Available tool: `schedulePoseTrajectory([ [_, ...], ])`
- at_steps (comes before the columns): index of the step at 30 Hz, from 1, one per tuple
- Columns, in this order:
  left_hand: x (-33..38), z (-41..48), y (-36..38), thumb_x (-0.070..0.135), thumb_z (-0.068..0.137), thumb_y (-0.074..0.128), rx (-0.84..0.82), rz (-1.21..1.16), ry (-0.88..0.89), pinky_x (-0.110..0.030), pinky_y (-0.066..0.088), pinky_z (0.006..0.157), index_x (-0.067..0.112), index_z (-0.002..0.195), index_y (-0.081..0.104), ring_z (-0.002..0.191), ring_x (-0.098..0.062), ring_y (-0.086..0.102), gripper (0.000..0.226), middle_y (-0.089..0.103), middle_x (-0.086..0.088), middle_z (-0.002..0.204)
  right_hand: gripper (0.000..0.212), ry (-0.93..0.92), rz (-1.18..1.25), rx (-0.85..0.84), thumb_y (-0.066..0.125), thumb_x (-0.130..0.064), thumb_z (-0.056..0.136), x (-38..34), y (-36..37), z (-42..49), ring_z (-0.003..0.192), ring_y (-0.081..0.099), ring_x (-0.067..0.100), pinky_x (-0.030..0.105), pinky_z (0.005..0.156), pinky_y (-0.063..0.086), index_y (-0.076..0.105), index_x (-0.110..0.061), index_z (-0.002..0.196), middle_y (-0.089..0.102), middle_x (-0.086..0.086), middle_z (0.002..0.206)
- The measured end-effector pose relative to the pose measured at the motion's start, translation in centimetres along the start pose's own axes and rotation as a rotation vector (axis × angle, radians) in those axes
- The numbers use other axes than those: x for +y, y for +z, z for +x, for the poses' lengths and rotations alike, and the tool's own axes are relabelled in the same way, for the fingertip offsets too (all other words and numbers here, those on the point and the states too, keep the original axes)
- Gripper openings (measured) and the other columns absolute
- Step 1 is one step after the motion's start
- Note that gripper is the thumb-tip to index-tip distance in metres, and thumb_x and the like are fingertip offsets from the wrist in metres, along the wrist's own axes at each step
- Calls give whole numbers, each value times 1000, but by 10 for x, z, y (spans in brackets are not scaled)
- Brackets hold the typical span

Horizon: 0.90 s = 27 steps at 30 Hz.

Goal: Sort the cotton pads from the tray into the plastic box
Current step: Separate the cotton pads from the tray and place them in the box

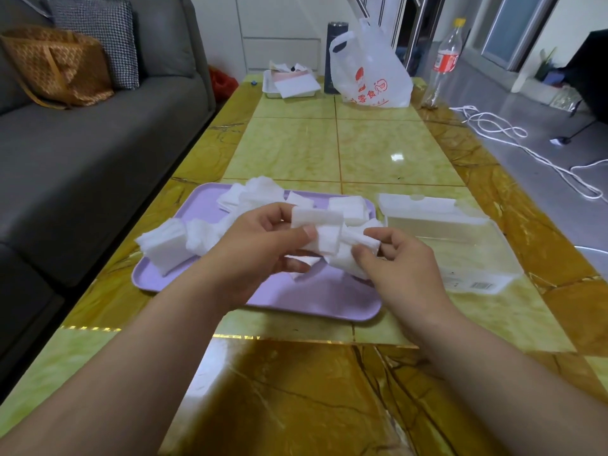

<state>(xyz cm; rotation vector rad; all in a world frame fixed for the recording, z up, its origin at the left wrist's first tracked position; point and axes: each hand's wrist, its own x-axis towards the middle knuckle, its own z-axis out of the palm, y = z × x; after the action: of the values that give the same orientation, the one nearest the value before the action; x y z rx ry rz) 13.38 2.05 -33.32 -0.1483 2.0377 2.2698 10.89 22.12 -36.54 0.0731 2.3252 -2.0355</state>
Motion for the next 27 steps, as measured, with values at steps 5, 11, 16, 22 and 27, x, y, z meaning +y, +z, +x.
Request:
schedulePoseTrajectory([
  [5, -7, 2, 11, 1, 97, 64, -108, 27, 15, -34, 53, 72, 6, 111, 66, 88, -25, 66, 15, 74, -11, 99, 26, 124, 174, -87, 68, 5, 92, -4, 1, 1, 92, 77, 21, 30, 70, 64, 70, -14, 110, 81, 3, 92],
  [11, -14, 1, 11, 4, 88, 76, -42, 270, 48, -32, 52, 73, 13, 98, 76, 80, -17, 65, 14, 76, -7, 93, 38, 94, 128, -191, 61, 7, 95, -3, 2, 2, 99, 76, 21, 39, 87, 62, 68, -15, 126, 80, 3, 103],
  [16, -13, 2, 10, 4, 80, 83, -6, 248, 36, -22, 49, 62, 9, 101, 76, 74, -16, 64, 23, 75, -18, 91, 40, 105, 150, -186, 60, 7, 96, -2, 2, 2, 100, 76, 20, 36, 86, 61, 66, -18, 127, 80, 2, 105],
  [22, -17, 4, 11, 6, 78, 86, 75, 297, 8, -15, 45, 53, 7, 95, 72, 58, -5, 60, 22, 67, 7, 65, 46, 136, 262, -319, 71, 1, 86, -7, -3, 0, 102, 74, 23, 37, 85, 61, 64, -13, 129, 77, 13, 111],
  [27, -20, 6, 13, 29, 71, 92, 158, 576, 53, -15, 45, 57, 25, 106, 65, 59, -1, 57, 44, 68, 3, 77, 58, 3, -10, -262, 80, -3, 83, 0, -2, -4, 109, 72, 25, 43, 99, 57, 60, -20, 134, 75, 10, 116],
])
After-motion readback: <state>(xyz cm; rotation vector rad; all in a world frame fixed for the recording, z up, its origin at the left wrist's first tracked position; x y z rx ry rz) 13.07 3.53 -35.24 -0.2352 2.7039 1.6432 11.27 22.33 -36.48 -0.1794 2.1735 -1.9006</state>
